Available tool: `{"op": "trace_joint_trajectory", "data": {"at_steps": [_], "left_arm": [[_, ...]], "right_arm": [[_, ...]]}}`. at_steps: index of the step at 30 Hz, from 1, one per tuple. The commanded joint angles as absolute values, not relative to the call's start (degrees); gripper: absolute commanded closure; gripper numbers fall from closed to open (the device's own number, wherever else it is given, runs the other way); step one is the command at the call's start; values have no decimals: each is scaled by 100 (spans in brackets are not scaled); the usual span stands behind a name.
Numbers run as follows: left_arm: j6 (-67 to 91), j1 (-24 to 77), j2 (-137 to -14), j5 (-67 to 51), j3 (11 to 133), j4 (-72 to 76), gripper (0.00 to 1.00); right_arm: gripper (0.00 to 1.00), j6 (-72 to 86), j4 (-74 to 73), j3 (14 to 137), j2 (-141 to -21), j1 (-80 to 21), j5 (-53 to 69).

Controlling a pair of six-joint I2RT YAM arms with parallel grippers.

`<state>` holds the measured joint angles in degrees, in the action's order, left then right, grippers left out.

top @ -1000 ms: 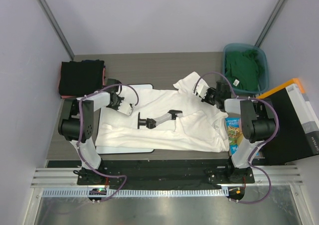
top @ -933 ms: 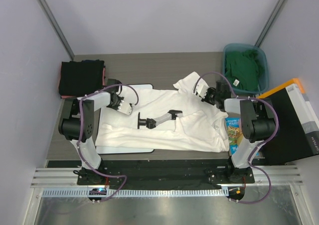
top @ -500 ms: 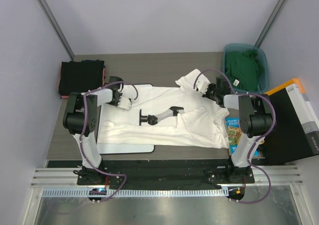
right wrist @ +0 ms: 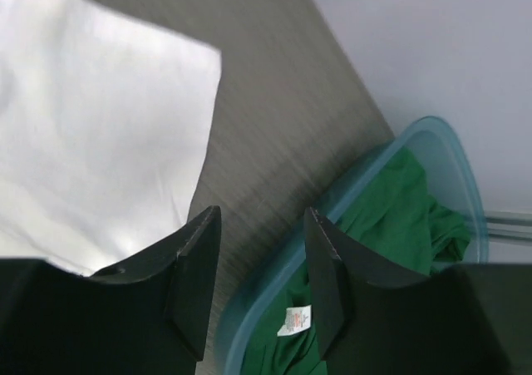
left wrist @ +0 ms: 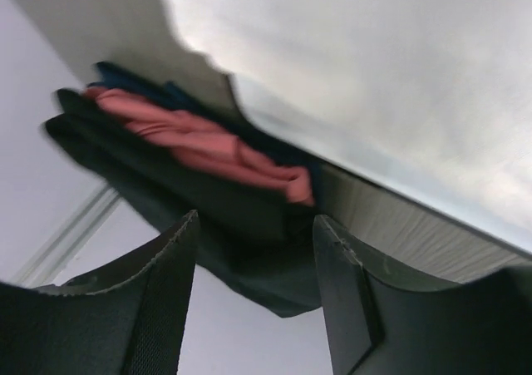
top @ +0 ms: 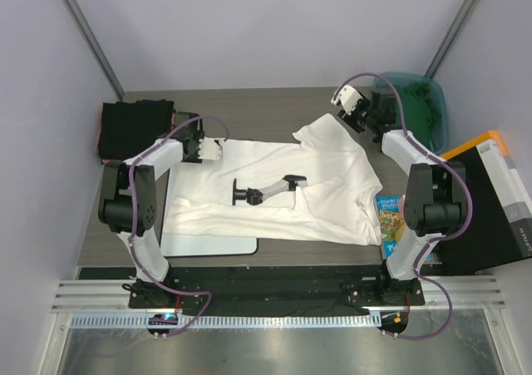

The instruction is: Fold and stack the t-shirts

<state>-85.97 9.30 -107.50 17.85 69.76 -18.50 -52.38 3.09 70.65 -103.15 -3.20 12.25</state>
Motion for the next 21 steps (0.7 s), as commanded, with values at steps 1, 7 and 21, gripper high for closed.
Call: {"op": "trace_joint_trajectory", "data": {"at_steps": [1,7,21], "left_arm": [[-8218,949,-10152,690,7338,-1801,40],[-8823,879,-10493,-448,7760,-2775,28],[-8474,537,-12557,-1370,11158,-5237,17]], "right_arm": [[49,-3984,-307,7864,-10141,-352,1494],[39,-2351,-343,8865,-11301,-334,1968],[34,-791,229,10810,-13254,-255,2135]]}}
